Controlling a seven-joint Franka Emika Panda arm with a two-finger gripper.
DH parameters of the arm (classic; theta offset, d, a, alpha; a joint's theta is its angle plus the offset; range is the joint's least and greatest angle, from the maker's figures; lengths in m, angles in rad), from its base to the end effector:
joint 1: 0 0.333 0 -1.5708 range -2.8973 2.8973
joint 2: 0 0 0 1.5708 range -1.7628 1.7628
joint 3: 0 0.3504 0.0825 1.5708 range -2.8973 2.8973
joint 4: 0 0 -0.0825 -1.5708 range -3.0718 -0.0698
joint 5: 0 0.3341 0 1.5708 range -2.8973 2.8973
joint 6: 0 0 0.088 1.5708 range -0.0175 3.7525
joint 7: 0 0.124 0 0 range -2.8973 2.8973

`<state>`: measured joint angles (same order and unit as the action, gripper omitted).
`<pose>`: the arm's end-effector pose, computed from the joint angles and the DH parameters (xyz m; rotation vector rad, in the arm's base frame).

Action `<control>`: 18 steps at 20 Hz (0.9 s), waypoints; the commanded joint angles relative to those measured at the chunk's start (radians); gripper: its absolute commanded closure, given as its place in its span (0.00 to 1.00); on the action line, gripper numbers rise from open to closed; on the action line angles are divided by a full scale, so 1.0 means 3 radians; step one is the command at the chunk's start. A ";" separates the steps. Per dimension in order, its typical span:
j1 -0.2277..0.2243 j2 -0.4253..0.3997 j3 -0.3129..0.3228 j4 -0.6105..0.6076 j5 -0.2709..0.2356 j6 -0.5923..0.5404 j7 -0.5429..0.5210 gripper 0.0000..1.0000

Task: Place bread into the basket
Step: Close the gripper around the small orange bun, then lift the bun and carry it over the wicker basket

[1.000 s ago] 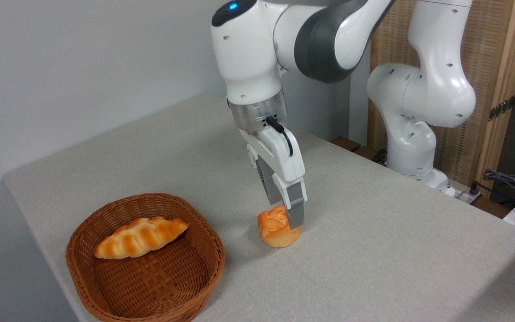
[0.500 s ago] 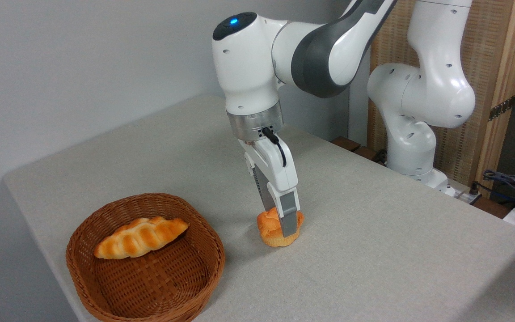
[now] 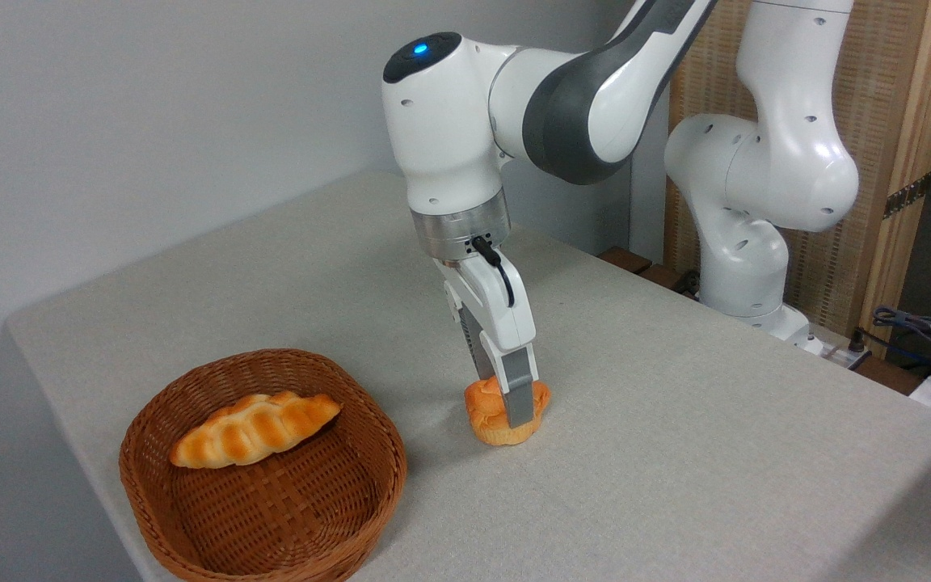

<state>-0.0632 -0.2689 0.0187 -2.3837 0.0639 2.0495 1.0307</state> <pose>0.3946 -0.0128 0.4610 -2.6582 1.6432 0.1274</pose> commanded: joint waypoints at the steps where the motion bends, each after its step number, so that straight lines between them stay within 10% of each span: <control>1: -0.0030 -0.0024 0.0035 -0.0026 -0.0003 0.0056 0.0062 0.57; 13: -0.0030 -0.0034 0.0035 0.0015 0.0007 -0.0036 0.0077 0.59; 18: -0.0035 0.0139 -0.0016 0.0688 0.0002 -0.0888 0.0072 0.59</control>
<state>-0.0659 -0.2699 0.0157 -2.3365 0.0639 1.9493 1.0322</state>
